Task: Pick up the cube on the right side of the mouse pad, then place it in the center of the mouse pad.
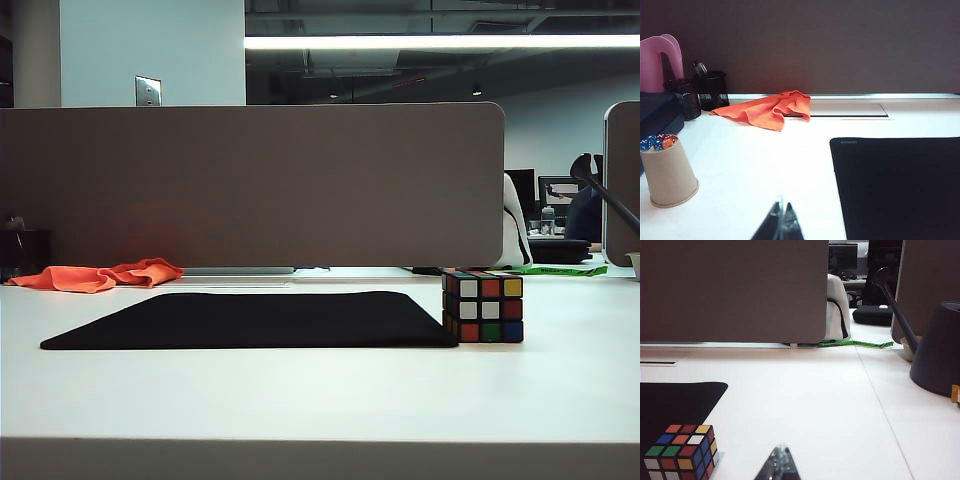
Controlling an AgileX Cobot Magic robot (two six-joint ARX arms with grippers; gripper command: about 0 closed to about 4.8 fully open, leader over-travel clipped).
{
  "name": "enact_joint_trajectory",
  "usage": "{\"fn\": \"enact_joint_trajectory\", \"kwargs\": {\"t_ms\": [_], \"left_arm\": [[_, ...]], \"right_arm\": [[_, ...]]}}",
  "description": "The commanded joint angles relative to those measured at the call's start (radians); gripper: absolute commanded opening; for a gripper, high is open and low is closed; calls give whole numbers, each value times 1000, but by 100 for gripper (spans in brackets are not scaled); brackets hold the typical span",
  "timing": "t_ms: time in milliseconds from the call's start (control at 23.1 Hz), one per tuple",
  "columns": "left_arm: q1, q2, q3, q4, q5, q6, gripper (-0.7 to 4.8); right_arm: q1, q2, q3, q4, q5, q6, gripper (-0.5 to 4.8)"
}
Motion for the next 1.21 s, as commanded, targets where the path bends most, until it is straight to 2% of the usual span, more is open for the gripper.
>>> {"fn": "enact_joint_trajectory", "kwargs": {"t_ms": [43, 86, 130, 303, 778, 908, 1081, 1211], "left_arm": [[0, 1, 5, 27, 5, -35, -6], [-1, 1, 5, 42, 13, -105, -6], [-1, 1, 5, 45, 24, -119, -6], [-1, 1, 5, 50, 71, -108, -6], [-1, 1, 6, 48, 101, -82, -6], [-1, 1, 6, 7, 194, -22, -6], [-1, 1, 6, -49, 261, -23, -6], [-1, 2, 6, -56, 309, -22, -6]], "right_arm": [[-1, -1, -1, 18, 2, 1, -1], [-1, -1, 2, 19, 2, 1, -2], [-1, 0, 3, 19, 2, 1, -2], [0, 0, 5, 19, 1, 2, -2], [0, 0, 36, 9, 2, 8, -1], [0, 4, 143, -143, 3, -13, -2], [0, 40, 272, -359, 7, -52, -2], [0, 135, 365, -460, 10, -52, -2]]}}
